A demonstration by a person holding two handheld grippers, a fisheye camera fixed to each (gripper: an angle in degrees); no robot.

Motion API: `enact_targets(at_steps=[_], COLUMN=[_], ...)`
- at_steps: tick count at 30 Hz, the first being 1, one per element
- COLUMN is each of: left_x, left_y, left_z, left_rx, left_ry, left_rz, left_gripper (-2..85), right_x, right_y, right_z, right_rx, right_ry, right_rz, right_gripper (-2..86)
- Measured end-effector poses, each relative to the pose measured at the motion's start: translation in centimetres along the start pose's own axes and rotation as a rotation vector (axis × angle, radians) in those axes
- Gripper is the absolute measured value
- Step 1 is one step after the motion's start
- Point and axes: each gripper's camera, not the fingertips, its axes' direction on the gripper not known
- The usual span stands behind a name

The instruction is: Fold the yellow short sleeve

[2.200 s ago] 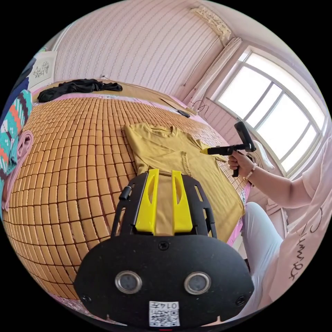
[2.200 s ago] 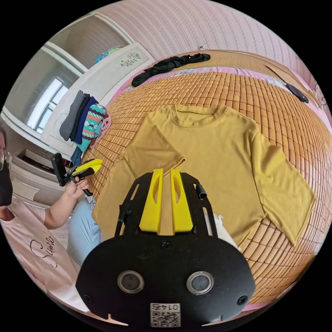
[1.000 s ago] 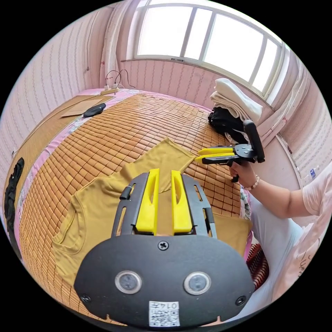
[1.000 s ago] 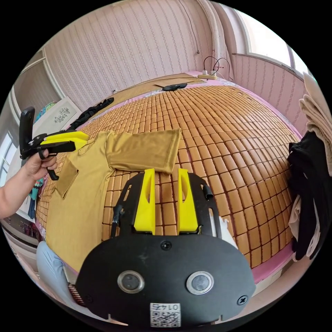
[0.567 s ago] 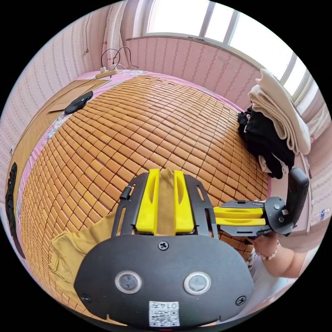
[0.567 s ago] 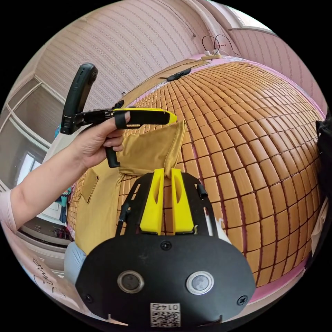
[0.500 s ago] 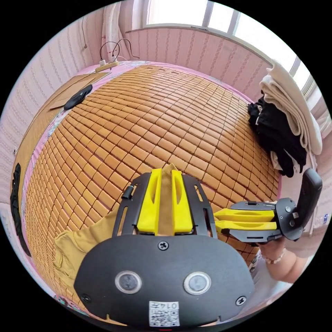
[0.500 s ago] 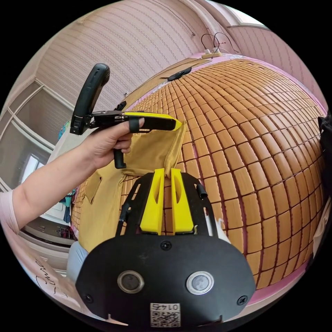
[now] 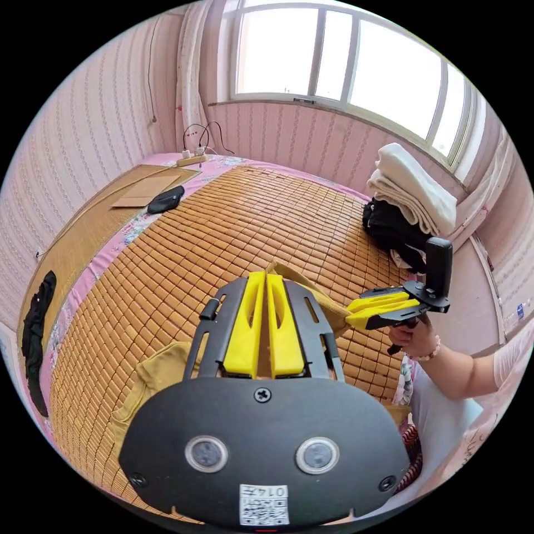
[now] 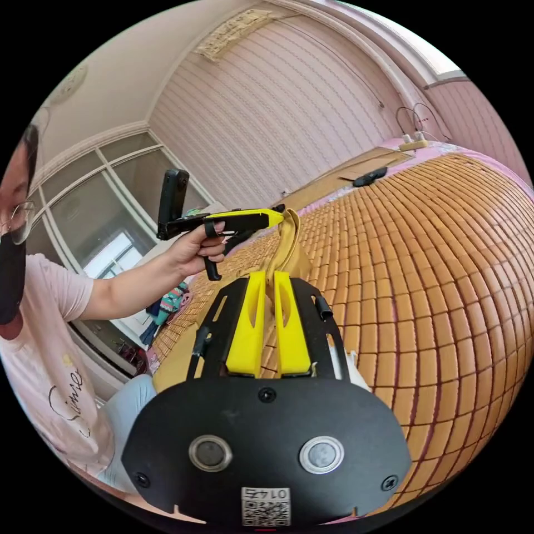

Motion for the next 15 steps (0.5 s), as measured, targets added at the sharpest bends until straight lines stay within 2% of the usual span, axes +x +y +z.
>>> enact_targets(at_steps=[3,8,15], left_x=[-1.9,-5.6,-6.4], left_y=[6.3,19.1,24.2], left_z=[-6.5,-7.7,-7.3], left_rx=[0.034,-0.124,-0.158], left_ry=[-0.129,-0.044,-0.007], left_rz=[-0.057,-0.327,-0.452], left_gripper=[-1.0,-1.0,-1.0], right_x=[-4.3,-6.6,-9.4], right_y=[0.1,3.5,5.7], right_z=[2.9,9.8,12.0], right_rx=[-0.164,-0.51,-0.64], right_ry=[-0.124,-0.186,-0.208], right_rz=[-0.174,-0.214,-0.298], right_gripper=[2.1,1.9,1.9])
